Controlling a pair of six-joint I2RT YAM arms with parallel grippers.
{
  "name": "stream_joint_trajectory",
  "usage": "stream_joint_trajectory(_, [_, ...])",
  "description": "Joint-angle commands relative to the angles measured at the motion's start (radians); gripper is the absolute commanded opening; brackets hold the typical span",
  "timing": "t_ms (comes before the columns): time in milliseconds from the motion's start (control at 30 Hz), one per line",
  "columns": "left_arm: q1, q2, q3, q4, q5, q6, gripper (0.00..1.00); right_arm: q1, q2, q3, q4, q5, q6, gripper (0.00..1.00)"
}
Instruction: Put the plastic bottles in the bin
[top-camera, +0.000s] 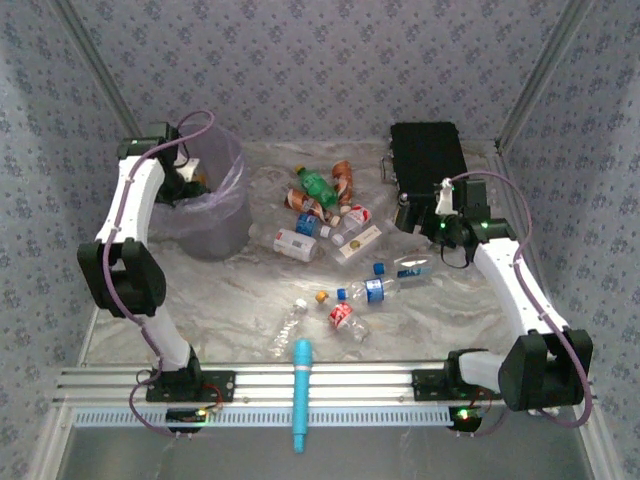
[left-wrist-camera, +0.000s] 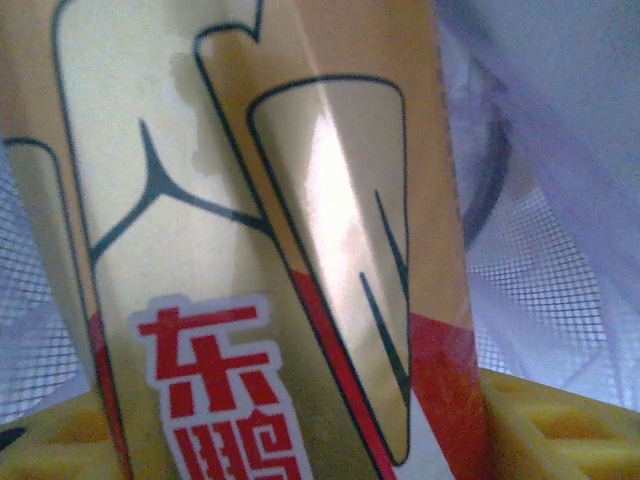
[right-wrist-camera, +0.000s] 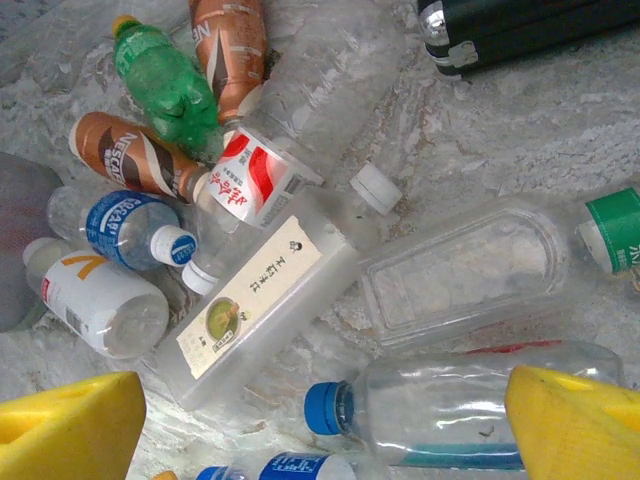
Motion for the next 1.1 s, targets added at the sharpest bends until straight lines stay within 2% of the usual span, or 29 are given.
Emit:
stream_joint_trajectory(0, [-0.015, 0.028, -0.029, 0.02, -0.022, 0.009, 0.07, -0.005, 0.006, -0.014, 0.004, 0.006, -0.026, 0.95])
stream_joint_trajectory(133, [-0.02, 0.05, -0.048, 0.035, -0.03, 0.01, 0.13, -0.011, 0.004, -0.016, 0.003, 0.011, -0.026, 0.95])
stream_joint_trajectory(200, [-0.02, 0.058, -0.048, 0.038, -0.029, 0.01, 0.23, -0.014, 0.002, -0.016, 0.001, 0.011, -0.027, 0.95])
stream_joint_trajectory(367, [-0.025, 0.069, -0.041, 0.034, -0.03, 0.011, 0.55, -0.019, -0.001, -0.016, -0.004, 0.011, -0.029, 0.96])
stream_joint_trajectory(500, [-0.026, 0.063, -0.034, 0.031, -0.035, 0.011, 0.69, -0.026, -0.007, -0.02, -0.006, 0.017, -0.021, 0.97])
stream_joint_trajectory(867, [-0.042, 0.051, 0.032, 0.005, -0.041, 0.006, 0.88, -0.062, -0.038, -0.032, -0.016, 0.023, 0.019, 1.0])
stream_joint_trajectory(1067, [-0.046, 0.041, 0.109, -0.021, -0.064, -0.006, 0.91, -0.09, -0.055, -0.036, -0.052, 0.066, 0.057, 1.0])
